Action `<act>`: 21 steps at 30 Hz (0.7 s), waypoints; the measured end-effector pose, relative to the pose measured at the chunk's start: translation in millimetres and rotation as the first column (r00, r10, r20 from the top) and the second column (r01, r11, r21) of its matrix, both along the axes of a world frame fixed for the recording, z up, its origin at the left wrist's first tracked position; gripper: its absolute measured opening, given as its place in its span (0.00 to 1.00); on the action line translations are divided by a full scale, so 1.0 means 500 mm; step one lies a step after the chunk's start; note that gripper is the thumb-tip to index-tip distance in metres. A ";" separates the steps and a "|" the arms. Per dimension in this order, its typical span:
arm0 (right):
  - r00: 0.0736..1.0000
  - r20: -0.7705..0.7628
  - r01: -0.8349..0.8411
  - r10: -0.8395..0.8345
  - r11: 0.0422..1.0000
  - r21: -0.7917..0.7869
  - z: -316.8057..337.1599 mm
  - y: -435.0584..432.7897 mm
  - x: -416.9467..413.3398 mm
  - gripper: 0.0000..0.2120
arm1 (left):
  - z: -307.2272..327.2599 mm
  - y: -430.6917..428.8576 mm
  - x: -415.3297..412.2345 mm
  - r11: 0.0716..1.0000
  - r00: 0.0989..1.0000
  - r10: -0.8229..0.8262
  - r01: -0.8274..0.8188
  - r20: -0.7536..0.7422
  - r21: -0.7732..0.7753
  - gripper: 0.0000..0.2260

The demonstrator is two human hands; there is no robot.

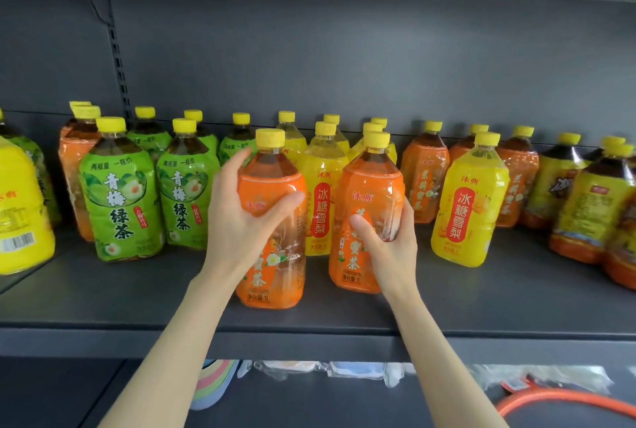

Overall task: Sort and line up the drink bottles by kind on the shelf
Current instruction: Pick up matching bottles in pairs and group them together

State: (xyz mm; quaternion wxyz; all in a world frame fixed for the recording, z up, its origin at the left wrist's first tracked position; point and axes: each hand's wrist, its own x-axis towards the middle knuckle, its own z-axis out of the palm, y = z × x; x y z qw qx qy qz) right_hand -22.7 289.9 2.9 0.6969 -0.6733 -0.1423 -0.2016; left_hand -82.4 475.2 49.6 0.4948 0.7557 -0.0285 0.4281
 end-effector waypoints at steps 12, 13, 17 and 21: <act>1.000 0.008 0.027 -0.028 0.998 0.064 -0.002 -0.075 -0.061 0.36 | -0.036 -0.119 -0.037 0.948 0.988 -0.147 0.126 -0.049 -0.294 0.33; 0.999 0.013 0.042 -0.043 0.997 0.069 -0.001 -0.093 -0.062 0.36 | -0.031 -0.139 -0.036 0.948 0.987 -0.159 0.141 -0.040 -0.286 0.33; 0.996 0.007 0.088 -0.089 0.992 0.086 0.008 -0.180 -0.052 0.32 | -0.016 -0.228 -0.018 0.944 0.981 -0.193 0.177 -0.031 -0.278 0.33; 0.994 0.007 0.113 -0.114 0.991 0.068 0.014 -0.291 -0.035 0.32 | -0.024 -0.342 0.006 0.934 0.977 -0.211 0.191 -0.034 -0.303 0.33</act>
